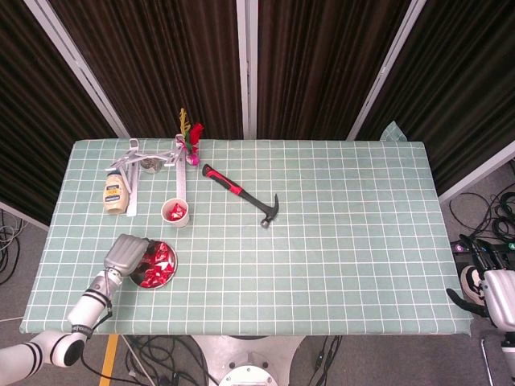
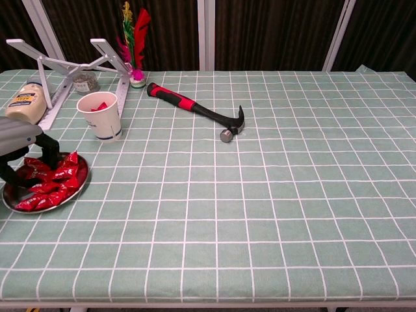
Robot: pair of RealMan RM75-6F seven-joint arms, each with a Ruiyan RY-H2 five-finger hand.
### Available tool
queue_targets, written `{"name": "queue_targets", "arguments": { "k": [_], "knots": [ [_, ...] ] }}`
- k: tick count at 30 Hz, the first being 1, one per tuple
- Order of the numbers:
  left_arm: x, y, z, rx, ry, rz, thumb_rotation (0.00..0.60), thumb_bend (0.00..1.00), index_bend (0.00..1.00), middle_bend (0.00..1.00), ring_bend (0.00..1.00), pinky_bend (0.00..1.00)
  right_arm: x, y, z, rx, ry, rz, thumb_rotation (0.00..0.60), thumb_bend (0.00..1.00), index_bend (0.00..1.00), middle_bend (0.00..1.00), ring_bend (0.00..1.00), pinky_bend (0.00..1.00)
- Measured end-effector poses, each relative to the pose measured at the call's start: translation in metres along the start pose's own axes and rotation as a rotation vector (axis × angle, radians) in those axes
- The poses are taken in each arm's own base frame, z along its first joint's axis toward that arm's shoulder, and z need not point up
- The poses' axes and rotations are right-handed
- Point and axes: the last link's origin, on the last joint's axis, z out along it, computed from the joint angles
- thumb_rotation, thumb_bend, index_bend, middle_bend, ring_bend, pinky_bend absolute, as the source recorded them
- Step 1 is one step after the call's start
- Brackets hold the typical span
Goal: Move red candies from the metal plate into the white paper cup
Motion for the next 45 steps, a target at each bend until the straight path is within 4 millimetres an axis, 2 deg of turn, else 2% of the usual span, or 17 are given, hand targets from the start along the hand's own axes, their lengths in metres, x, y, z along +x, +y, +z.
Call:
{"name": "queue_targets", "arguments": {
  "k": [8, 16, 19, 25, 31, 36, 40, 45],
  "knots": [
    [0.001, 0.0, -0.002, -0.015, 0.013, -0.017, 0.6, 0.37, 0.62, 0.68, 0.95, 1.0, 0.001, -0.001, 0.0, 0.003, 0.001, -0.002, 0.6, 0.1, 0.08, 0.2, 0.11, 0.38],
    [0.016, -0.003, -0.008, -0.027, 0.048, -0.059, 0.6, 0.41, 0.64, 0.72, 0.95, 1.0, 0.001, -0.001, 0.0, 0.004, 0.002, 0.0, 0.6, 0.1, 0.08, 0.2, 0.11, 0.38],
    [0.028, -0.004, -0.011, -0.035, 0.062, -0.089, 0.6, 0.41, 0.64, 0.72, 0.95, 1.0, 0.001, 0.0, -0.001, 0.004, 0.002, 0.001, 0.6, 0.1, 0.08, 0.2, 0.11, 0.38],
    [0.066, -0.007, -0.009, -0.054, 0.125, -0.108, 0.6, 0.41, 0.64, 0.72, 0.95, 1.0, 0.0, 0.002, -0.002, 0.002, 0.003, 0.006, 0.6, 0.1, 0.08, 0.2, 0.11, 0.38],
    [0.099, 0.001, 0.006, -0.088, 0.164, -0.111, 0.6, 0.41, 0.64, 0.72, 0.95, 1.0, 0.0, 0.004, -0.002, -0.004, 0.004, 0.009, 0.6, 0.1, 0.08, 0.2, 0.11, 0.38],
    [0.12, 0.011, 0.03, -0.107, 0.158, -0.104, 0.6, 0.41, 0.64, 0.72, 0.95, 1.0, 0.0, 0.006, -0.002, -0.01, 0.004, 0.01, 0.6, 0.1, 0.08, 0.2, 0.11, 0.38],
    [0.126, 0.014, 0.049, -0.096, 0.138, -0.097, 0.6, 0.42, 0.64, 0.71, 0.95, 1.0, 0.0, 0.007, -0.002, -0.014, 0.004, 0.009, 0.6, 0.1, 0.08, 0.2, 0.11, 0.38],
    [0.123, 0.017, 0.067, -0.072, 0.105, -0.098, 0.6, 0.41, 0.6, 0.68, 0.95, 1.0, 0.0, 0.008, -0.001, -0.021, 0.004, 0.01, 0.6, 0.1, 0.08, 0.2, 0.11, 0.38]
  ]
}}
